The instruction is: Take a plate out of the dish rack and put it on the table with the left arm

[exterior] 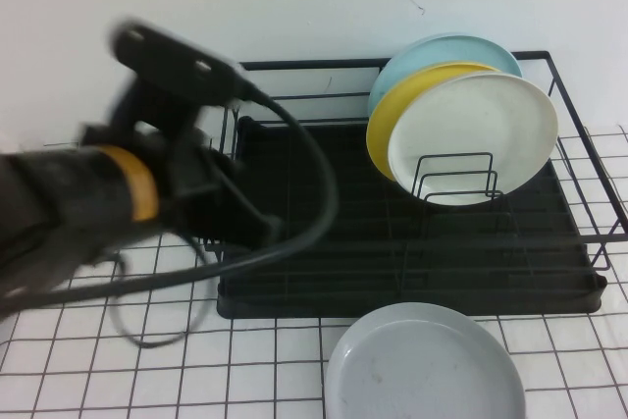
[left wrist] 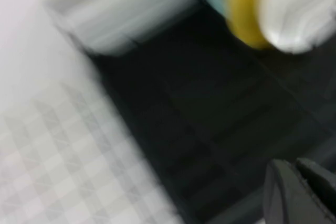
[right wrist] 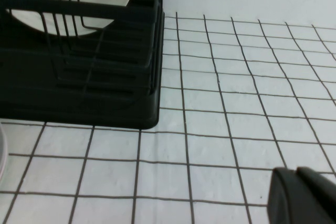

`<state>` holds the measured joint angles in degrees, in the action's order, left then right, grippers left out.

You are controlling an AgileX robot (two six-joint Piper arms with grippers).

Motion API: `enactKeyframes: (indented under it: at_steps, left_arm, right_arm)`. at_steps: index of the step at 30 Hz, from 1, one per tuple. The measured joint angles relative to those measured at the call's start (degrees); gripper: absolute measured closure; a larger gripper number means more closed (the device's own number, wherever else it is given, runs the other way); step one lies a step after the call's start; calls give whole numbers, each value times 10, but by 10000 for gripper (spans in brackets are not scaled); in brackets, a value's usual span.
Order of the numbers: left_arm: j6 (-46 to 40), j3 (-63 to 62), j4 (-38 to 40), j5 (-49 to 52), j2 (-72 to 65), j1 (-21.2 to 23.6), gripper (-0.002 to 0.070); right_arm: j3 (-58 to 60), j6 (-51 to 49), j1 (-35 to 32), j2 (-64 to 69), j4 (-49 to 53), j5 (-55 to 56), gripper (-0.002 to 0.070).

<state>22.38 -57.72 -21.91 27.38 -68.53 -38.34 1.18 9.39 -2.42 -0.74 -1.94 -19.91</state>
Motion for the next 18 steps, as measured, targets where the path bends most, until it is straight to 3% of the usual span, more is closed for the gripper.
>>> enactKeyframes:
  at_steps: [4,9,13,18]
  left_arm:
    - [117,18,-175,26,70,0,673]
    - [247,77,-325,60,155,0,673]
    - [295,146,-364,61,209,0,673]
    - [309,191,-356,65,249,0,675]
  right_arm:
    - [0,0,0,0,0,0,679]
    - [0,0,0,0,0,0,679]
    - [0,0,0,0,0,0,679]
    - [0,0,0,0,0,0,679]
